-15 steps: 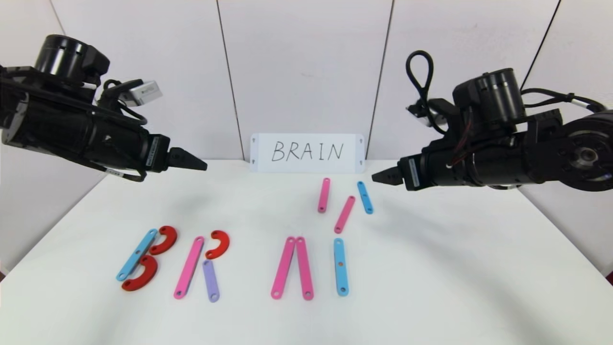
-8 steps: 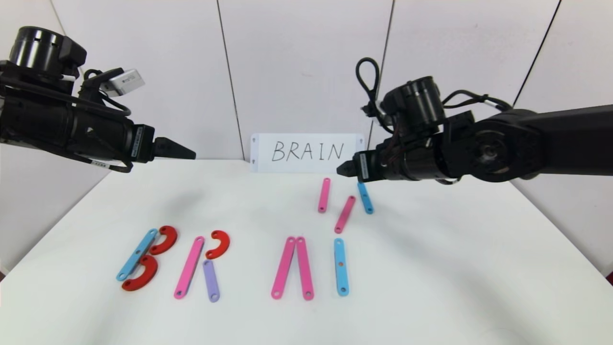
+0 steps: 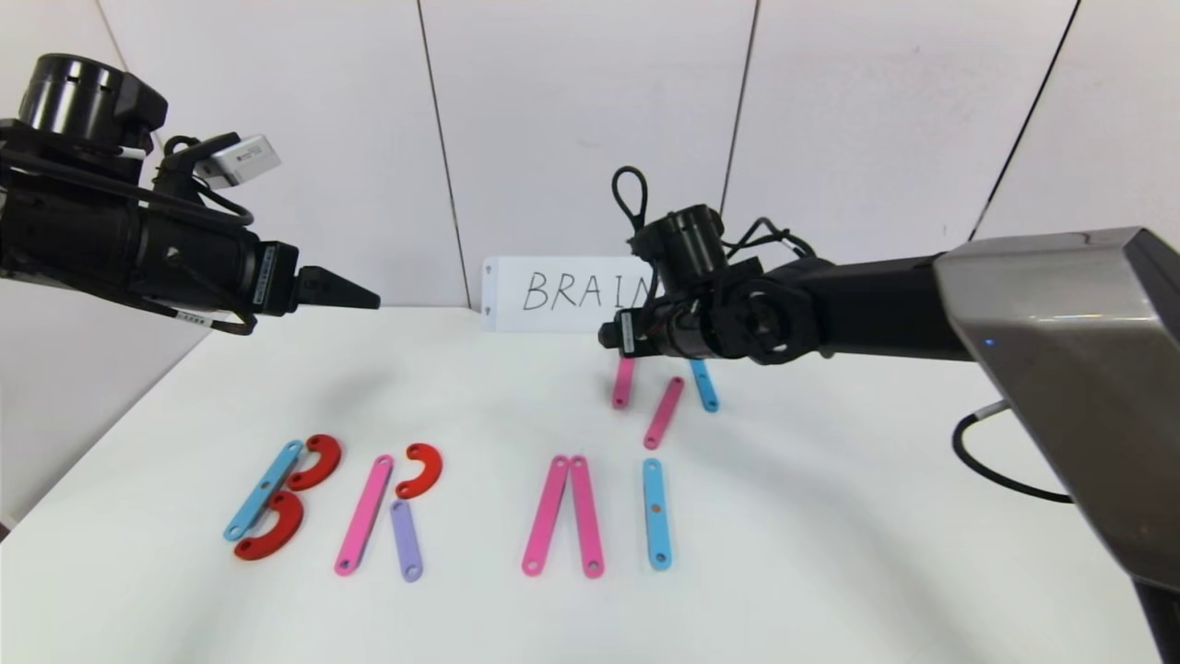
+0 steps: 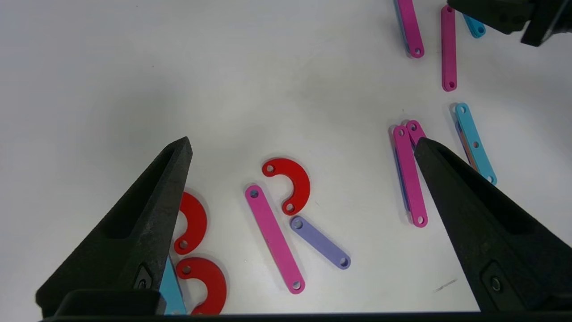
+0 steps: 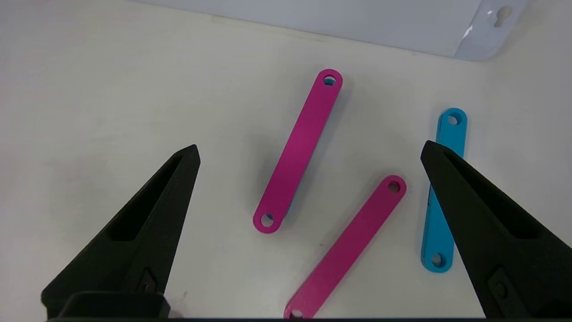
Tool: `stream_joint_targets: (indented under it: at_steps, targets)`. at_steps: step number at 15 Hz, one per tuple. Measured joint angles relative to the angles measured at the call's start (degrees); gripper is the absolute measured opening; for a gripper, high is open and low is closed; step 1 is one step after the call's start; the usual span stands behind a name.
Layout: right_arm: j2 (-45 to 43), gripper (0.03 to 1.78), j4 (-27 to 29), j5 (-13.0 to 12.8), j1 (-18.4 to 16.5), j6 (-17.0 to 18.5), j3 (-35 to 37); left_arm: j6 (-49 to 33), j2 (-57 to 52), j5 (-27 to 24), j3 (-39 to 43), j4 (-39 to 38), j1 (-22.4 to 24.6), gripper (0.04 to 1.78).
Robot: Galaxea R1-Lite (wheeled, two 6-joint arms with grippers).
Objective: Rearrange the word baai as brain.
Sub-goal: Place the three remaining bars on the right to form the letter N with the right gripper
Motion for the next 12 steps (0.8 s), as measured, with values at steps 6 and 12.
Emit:
stream_joint_targets:
  at_steps: [6, 12]
  targets:
    - [9.95, 1.74, -0.94, -0.79, 0.17, 0.82, -6.83, 0.00, 0.74, -0.04, -0.28, -0.10, 0.02, 1.74]
    - [13.53, 1.66, -4.25, -0.40, 0.15, 0.96, -7.11, 0.06, 1.51, -0.06, -0.44, -0.10, -0.06, 1.74]
